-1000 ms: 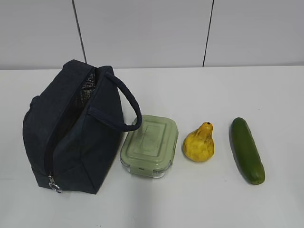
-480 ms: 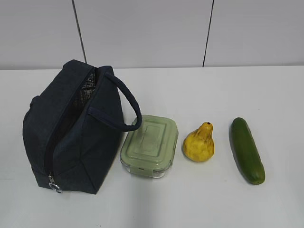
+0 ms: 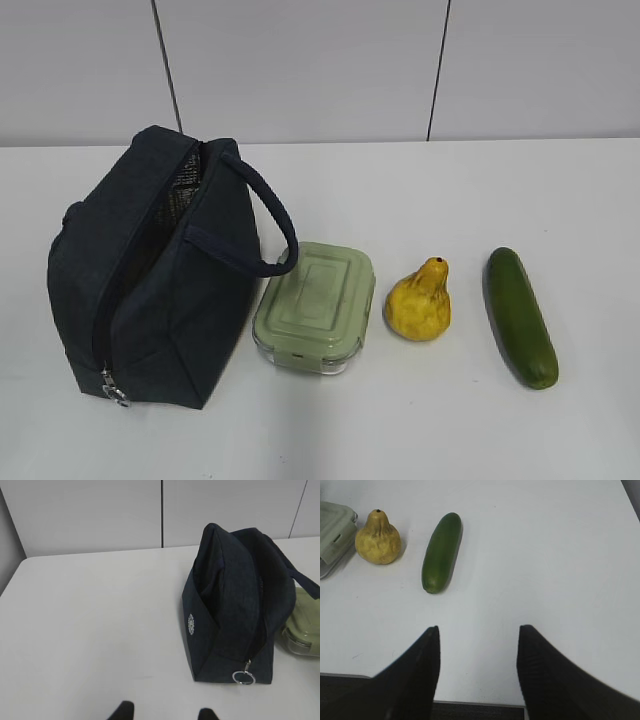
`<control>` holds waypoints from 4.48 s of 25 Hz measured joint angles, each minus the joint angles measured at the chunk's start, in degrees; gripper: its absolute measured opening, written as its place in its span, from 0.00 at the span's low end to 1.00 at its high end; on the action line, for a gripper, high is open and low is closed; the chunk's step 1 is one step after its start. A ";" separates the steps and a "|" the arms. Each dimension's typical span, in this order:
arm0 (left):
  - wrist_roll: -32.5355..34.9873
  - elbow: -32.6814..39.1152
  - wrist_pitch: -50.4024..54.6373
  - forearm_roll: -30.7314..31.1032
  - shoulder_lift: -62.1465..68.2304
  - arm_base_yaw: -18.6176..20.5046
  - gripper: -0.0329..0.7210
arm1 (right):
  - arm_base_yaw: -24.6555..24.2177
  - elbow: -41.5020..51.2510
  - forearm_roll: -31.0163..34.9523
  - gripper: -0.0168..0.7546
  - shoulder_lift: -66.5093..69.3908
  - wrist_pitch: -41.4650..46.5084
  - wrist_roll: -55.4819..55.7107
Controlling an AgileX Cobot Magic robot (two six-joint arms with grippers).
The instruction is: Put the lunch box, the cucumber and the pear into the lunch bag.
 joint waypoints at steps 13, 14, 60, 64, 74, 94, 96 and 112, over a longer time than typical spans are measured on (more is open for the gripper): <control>0.00 -4.22 0.10 -6.37 15.17 0.00 0.36 | 0.00 -3.22 2.67 0.53 12.78 -0.33 -0.21; 0.00 -5.12 -0.41 -7.79 17.60 0.00 0.36 | 0.00 -4.05 2.67 0.53 14.85 -0.88 -0.21; 22.30 -24.37 -11.86 -26.45 66.72 0.00 0.59 | 0.00 -46.92 16.08 0.79 101.43 -1.01 -2.46; 22.36 -24.37 -12.27 -26.45 66.79 0.00 0.59 | 0.78 -47.13 11.22 0.78 104.30 -1.26 -0.06; 22.36 -24.37 -12.54 -25.56 66.79 -0.05 0.59 | 5.33 -47.25 7.47 0.78 108.67 -8.62 4.56; 22.36 -24.37 -13.27 -24.97 66.79 -0.05 0.59 | 5.33 -47.35 5.79 0.78 118.11 -12.20 6.20; 22.36 -24.37 -13.27 -24.97 66.79 -0.05 0.59 | 5.33 -47.35 5.69 0.74 118.80 -12.20 6.20; 24.24 -24.48 -10.68 -25.16 70.91 -0.92 0.59 | 5.42 -47.46 2.36 0.55 109.93 -10.85 6.01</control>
